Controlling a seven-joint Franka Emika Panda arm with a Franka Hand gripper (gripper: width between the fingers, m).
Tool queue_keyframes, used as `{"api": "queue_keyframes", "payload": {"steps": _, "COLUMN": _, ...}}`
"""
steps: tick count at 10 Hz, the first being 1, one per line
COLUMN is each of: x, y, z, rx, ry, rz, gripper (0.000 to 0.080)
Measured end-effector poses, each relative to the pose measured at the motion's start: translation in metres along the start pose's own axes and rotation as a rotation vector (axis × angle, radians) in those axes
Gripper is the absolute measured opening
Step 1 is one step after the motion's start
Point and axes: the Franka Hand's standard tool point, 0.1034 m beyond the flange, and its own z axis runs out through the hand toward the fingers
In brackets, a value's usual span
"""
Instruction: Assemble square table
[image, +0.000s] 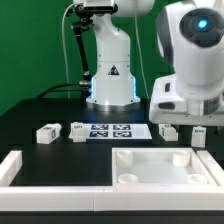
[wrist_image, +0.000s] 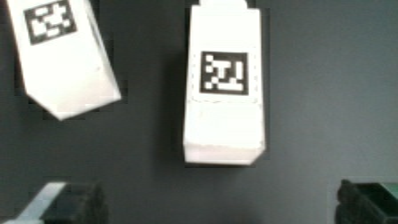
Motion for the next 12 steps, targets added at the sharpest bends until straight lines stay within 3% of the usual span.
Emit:
{"api": "queue_keyframes", "payload": {"steps": 1, "x": -0.007, "y": 0.003, "z": 0.003, "rx": -0.016, "ry": -0.115, "rz": -0.01, "gripper": 0.0649}}
{"api": "queue_keyframes", "payload": {"steps": 2, "x": -0.002, "y": 0.004, "z": 0.003, "rx": -0.018, "ry": -0.171, "rz": -0.006, "gripper": 0.0649}}
{"api": "queue_keyframes", "payload": {"steps": 3, "x": 0.0, "y": 0.002, "z": 0.006, "rx": -0.011, "ry": -0.18, "rz": 0.011, "gripper": 0.0649}}
{"api": "queue_keyframes", "payload": {"steps": 4, "x": -0.005, "y": -0.003, "z": 0.019, "rx": 0.009, "ry": -0.205, "rz": 0.048, "gripper": 0.0649}}
{"api": "queue_keyframes", "payload": {"steps": 7, "x": -0.014, "y": -0.015, "z": 0.046, "rx": 0.001, "ry": -0.221, "rz": 0.042, "gripper": 0.0649}}
{"api": "queue_keyframes", "payload": {"steps": 9, "x": -0.014, "y": -0.016, "z": 0.048, "rx": -0.002, "ry": -0.226, "rz": 0.038, "gripper": 0.0649}}
{"api": "queue_keyframes", "payload": {"steps": 11, "x": -0.014, "y": -0.016, "z": 0.048, "rx": -0.002, "ry": -0.226, "rz": 0.038, "gripper": 0.0424}}
{"api": "queue_keyframes", "payload": {"steps": 12, "x": -0.014, "y": -0.016, "z": 0.048, "rx": -0.002, "ry": -0.226, "rz": 0.038, "gripper": 0.0424}}
